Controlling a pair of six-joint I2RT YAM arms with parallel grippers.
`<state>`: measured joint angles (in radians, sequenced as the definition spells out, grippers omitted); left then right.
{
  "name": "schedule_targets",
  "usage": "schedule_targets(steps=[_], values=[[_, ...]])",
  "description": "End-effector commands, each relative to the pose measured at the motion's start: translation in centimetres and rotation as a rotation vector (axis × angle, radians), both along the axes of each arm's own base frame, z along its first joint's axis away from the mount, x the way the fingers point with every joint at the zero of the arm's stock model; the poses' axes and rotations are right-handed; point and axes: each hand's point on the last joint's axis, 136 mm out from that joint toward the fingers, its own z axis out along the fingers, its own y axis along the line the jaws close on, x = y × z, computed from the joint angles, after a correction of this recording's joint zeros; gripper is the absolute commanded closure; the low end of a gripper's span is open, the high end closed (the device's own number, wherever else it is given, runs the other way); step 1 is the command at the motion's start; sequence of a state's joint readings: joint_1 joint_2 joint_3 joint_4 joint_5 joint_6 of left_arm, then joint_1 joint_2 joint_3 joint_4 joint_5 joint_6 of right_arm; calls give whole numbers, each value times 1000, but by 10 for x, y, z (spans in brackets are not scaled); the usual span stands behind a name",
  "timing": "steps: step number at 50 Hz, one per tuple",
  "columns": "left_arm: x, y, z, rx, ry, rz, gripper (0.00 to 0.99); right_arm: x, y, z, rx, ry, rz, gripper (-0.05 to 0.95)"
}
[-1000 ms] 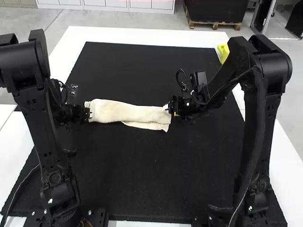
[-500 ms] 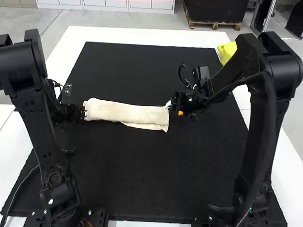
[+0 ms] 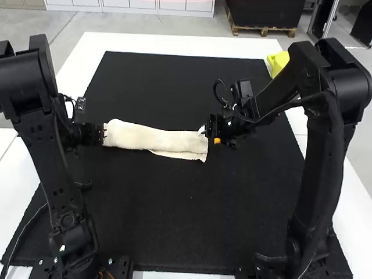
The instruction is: Fold the towel.
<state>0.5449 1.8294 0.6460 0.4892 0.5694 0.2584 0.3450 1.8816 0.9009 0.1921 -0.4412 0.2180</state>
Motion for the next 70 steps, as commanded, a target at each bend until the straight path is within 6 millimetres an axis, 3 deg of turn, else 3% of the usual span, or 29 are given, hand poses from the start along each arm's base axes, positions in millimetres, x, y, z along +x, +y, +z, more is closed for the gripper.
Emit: schedule_targets(steps=[1, 29, 54, 60, 62, 63, 67, 70], values=[[11, 5, 27, -40, -68, 10, 28, 5, 4, 14, 18, -26, -3, -8], [16, 3, 67, -138, -142, 24, 26, -11, 11, -15, -17, 28, 34, -8], [13, 2, 82, -135, -160, 28, 26, -10, 16, -29, -22, 36, 44, 8], [13, 2, 83, -134, -161, 27, 26, -14, 20, -35, -27, 45, 59, 139], [13, 2, 84, -134, -162, 29, 26, -16, 22, -38, -32, 47, 70, 249], [13, 2, 84, -134, -162, 29, 26, -17, 23, -39, -31, 48, 77, 348], [12, 2, 86, -134, -163, 31, 26, -26, 30, -38, 2, 58, 127, 918], [11, 4, 86, -135, -165, 37, 26, -28, 31, -38, 10, 59, 142, 925]])
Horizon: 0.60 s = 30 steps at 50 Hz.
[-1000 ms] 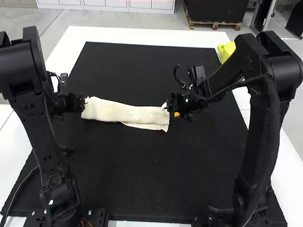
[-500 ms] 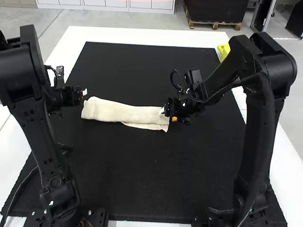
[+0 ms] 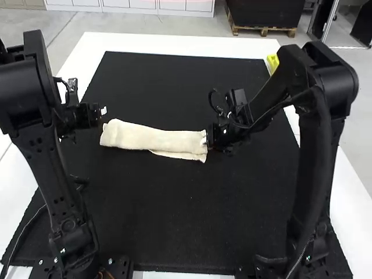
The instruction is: Fold the towel.
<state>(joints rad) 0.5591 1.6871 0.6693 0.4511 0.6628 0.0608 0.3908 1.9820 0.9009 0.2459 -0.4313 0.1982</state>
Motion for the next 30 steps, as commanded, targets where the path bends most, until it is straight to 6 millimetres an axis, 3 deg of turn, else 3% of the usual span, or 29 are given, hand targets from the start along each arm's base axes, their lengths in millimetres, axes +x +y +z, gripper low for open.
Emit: schedule_targets(steps=[1, 13, 23, 30], values=[[4, 8, 25, 16, -57, 10, 26, -17, 15, -2, 45, 32, 88, 925], [-1, 18, 23, 18, -50, 34, 26, -7, 1, 21, 52, -11, 44, 926], [-2, 24, 27, 20, -58, 49, 26, 11, -28, 59, 72, -61, -43, 928], [-1, 26, 33, 40, -68, 62, 26, 14, -29, 84, 93, -102, -53, 928]])
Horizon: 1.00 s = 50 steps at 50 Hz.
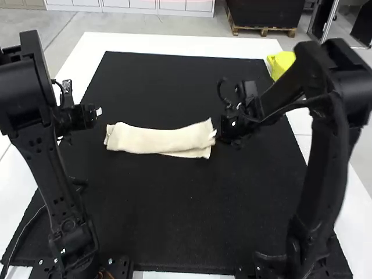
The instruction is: Fold the towel.
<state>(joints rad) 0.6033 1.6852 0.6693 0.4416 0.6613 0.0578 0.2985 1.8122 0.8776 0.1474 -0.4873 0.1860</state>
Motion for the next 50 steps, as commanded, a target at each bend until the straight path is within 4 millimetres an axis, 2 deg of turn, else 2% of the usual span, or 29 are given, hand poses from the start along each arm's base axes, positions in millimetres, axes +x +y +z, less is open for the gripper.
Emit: schedule_targets(steps=[1, 6, 10, 18, 25, 36, 50], values=[[5, 9, 33, 50, -71, 19, 26, 7, 1, 35, 42, -67, -6, 928], [5, 10, 37, 59, -76, 27, 26, 4, 10, 50, 62, -73, 0, 928], [4, 12, 39, 62, -80, 34, 26, 0, 24, 60, 76, -83, 28, 926], [3, 13, 39, 71, -79, 38, 26, -9, 62, 79, 108, -102, 96, 928], [3, 14, 42, 80, -84, 42, 26, -16, 95, 87, 128, -104, 151, 928], [2, 16, 45, 89, -87, 57, 26, -28, 137, 83, 133, -92, 226, 926], [-7, 20, 36, 77, -65, 81, 26, -45, 187, 73, 127, -89, 321, 926]])
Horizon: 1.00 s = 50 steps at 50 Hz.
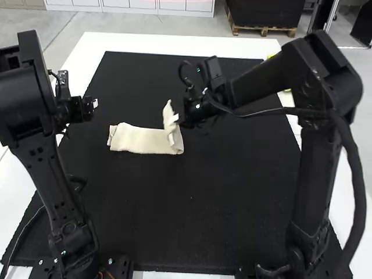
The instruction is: Fold the towel.
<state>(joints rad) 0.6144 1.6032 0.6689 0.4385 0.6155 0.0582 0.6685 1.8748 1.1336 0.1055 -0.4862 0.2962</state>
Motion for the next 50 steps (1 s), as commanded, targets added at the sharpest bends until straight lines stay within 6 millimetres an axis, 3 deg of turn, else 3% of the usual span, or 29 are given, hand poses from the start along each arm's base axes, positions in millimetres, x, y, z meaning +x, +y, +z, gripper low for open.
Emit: schedule_targets(steps=[1, 18, 35, 50], values=[[-7, 9, 6, 12, -12, 33, 26, 0, 25, 14, 26, -32, 26, 928], [-24, 23, 0, 27, -5, 75, 26, 1, 74, 7, 38, -49, 91, 926], [-33, 34, -1, 35, -5, 101, 26, 22, 113, 11, 72, -86, 112, 926], [-35, 33, 3, 41, -12, 103, 26, 12, 137, 3, 76, -82, 153, 926]])
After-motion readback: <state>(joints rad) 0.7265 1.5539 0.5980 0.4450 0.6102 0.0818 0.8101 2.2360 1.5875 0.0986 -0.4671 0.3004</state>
